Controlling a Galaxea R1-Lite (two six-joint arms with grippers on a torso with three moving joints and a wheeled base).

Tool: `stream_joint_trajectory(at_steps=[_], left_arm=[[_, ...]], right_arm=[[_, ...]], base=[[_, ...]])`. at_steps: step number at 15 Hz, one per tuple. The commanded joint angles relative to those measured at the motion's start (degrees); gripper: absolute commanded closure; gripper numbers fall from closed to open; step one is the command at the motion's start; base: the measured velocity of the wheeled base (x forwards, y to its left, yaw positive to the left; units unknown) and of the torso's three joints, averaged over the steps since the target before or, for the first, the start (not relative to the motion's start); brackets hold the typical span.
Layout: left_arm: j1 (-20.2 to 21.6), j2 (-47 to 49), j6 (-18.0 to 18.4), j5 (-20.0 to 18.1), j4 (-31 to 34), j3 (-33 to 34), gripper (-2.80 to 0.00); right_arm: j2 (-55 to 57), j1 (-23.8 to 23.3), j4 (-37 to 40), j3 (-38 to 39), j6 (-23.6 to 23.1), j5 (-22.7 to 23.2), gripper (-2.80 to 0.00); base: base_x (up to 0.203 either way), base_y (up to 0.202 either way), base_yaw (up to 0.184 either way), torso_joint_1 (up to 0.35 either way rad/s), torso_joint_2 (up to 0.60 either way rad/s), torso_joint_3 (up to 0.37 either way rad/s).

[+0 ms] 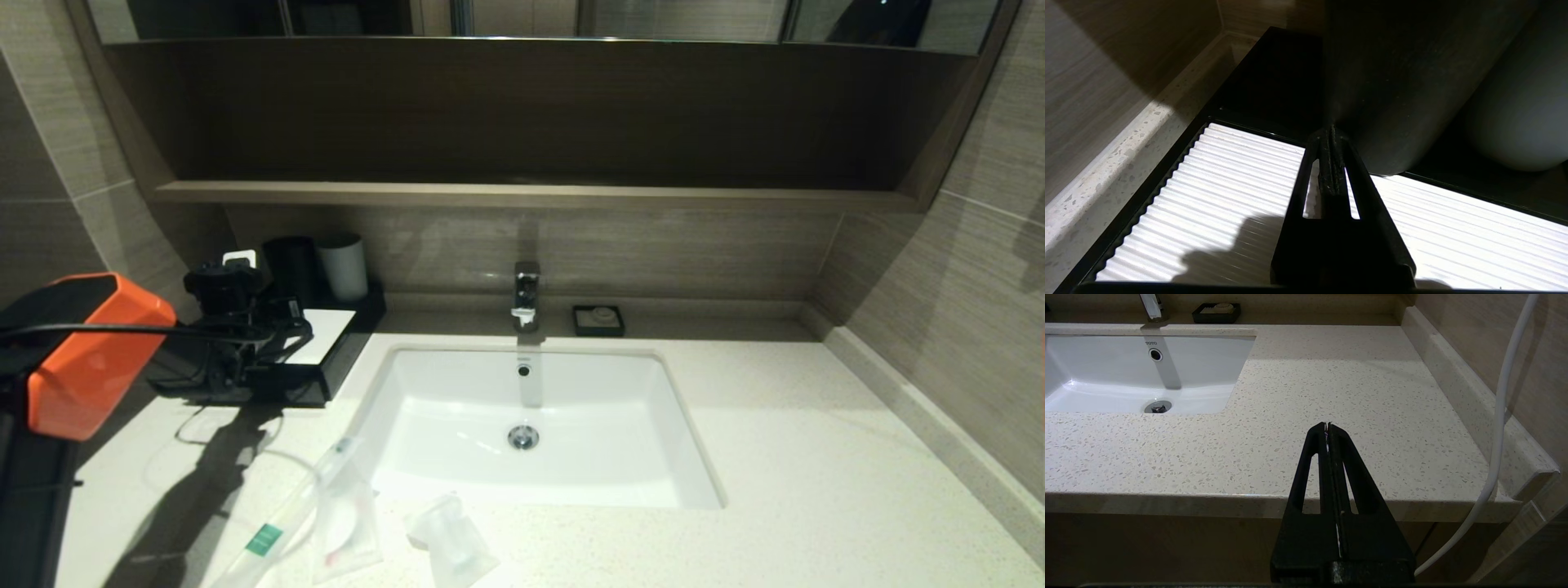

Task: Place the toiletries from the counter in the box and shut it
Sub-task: Place the cup on the storage box, then open the drawer

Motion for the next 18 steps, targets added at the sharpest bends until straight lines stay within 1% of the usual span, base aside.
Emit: stream_joint_trajectory(at_steps=[1,6,7,13,16,18], left_arm=[[0.03,0.14,-0.14,0.06,-0.41,0.16,0.00],[0.06,-2.52,-0.40,0.29,-0.87,1.10,0.00],[0.06,-3.58,-0.40,0.32,-0.93,2.10,0.00],[0.11,-11.86,-0.40,0.66,-1.24,11.37,0.00],[0.29,-18.88,-0.42,0.75,-1.68,17.75,0.00],[0.35,-24.48,-0.52,0.71,-1.77,23.75,0.00]], right_arm=[[0.00,0.01,-0.02,0.09,0.00,-0.01,0.00],[0.00,0.01,-0.02,0.09,-0.04,-0.01,0.00],[0.00,0.01,-0.02,0.09,-0.04,-0.01,0.00],[0.00,0.01,-0.02,0.09,-0.04,-0.01,0.00],[0.00,0.01,-0.02,0.09,-0.04,-0.01,0.00],[0.00,0.01,-0.02,0.09,0.05,-0.01,0.00]], base=[[0.000,0.000,0.000,0.000,0.00,0.000],[0.000,0.000,0.000,0.000,0.00,0.000],[0.000,0.000,0.000,0.000,0.00,0.000],[0.000,0.000,0.000,0.000,0.00,0.000],[0.000,0.000,0.000,0.000,0.00,0.000],[0.000,0.000,0.000,0.000,0.00,0.000]])
